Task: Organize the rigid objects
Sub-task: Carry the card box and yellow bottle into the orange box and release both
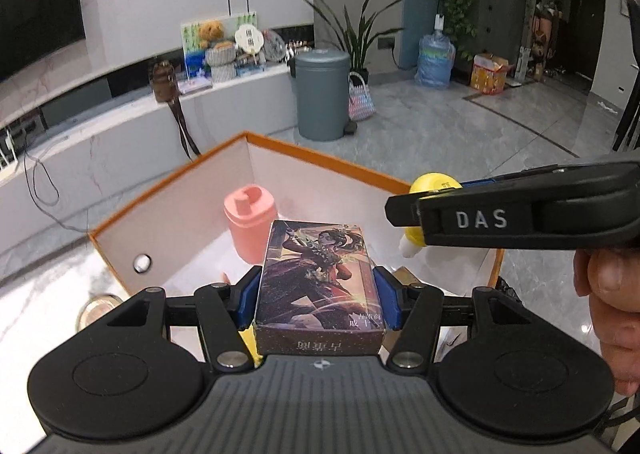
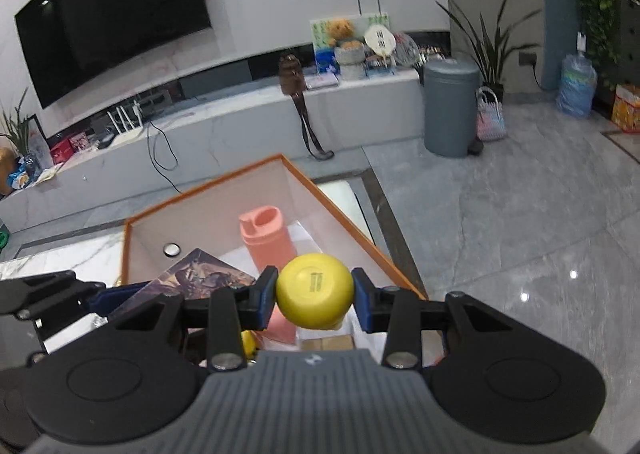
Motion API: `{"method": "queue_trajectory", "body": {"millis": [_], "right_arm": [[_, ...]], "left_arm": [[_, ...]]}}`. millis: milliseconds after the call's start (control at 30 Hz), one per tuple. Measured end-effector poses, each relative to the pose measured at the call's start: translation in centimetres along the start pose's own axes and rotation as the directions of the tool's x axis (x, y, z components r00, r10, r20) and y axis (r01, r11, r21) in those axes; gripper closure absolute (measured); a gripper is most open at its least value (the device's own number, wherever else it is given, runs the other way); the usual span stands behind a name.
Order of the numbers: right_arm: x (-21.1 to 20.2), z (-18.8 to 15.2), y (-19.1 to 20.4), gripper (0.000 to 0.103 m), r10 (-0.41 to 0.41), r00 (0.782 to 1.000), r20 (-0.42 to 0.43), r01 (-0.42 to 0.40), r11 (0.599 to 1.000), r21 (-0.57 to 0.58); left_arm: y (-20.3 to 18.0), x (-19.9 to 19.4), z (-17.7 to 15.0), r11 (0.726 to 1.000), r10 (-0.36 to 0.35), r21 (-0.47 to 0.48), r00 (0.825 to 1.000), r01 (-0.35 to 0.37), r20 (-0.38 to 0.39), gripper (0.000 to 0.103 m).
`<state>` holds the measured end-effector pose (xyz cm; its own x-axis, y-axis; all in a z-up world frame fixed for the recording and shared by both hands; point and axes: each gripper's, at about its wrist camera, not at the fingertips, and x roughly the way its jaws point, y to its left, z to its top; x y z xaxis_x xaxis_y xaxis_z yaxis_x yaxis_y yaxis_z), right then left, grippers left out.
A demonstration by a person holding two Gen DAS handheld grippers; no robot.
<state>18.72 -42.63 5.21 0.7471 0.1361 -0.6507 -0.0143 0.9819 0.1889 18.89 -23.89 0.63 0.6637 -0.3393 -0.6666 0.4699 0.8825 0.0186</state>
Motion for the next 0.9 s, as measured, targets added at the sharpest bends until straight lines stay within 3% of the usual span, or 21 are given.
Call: {"method": "queue_trajectory", "body": {"millis": [233, 500, 800, 867, 900], "right_arm": [[2.4, -0.2, -0.5, 0.064, -0.019, 0.997, -0.069, 0.019, 1.0, 0.0], [3.2, -0.1, -0.6, 0.064, -0.052, 0.996, -0.07, 0.051, 0.999, -0.013], [4.9, -0.9, -0.8, 0.064, -0.091, 0.986, -0.14, 0.086, 0.996, -0.039], [5.0, -1.0, -0.7, 0.06, -0.098, 0.985, -0.143, 0.093, 0.995, -0.041], [4.9, -1.0, -0.7, 0.049, -0.103, 0.985, -0.14, 0.098, 0.994, -0.042]], "left_arm": [[-0.9, 2.1, -0.5, 0.999, 0.019, -0.031, 0.998, -0.021, -0.063, 0.036], [-1.8, 3.7, -0.8, 0.999, 0.041, -0.02, 0.991, -0.044, -0.127, 0.036], [-1.7, 4.0, -0.8, 0.998, 0.044, -0.038, 0.983, -0.052, -0.176, 0.036], [-1.5, 3.7, -0.7, 0.998, 0.035, -0.046, 0.985, -0.044, -0.17, 0.036], [-1.6, 3.6, -0.6, 0.998, 0.037, -0.045, 0.985, -0.045, -0.168, 0.036]]}}
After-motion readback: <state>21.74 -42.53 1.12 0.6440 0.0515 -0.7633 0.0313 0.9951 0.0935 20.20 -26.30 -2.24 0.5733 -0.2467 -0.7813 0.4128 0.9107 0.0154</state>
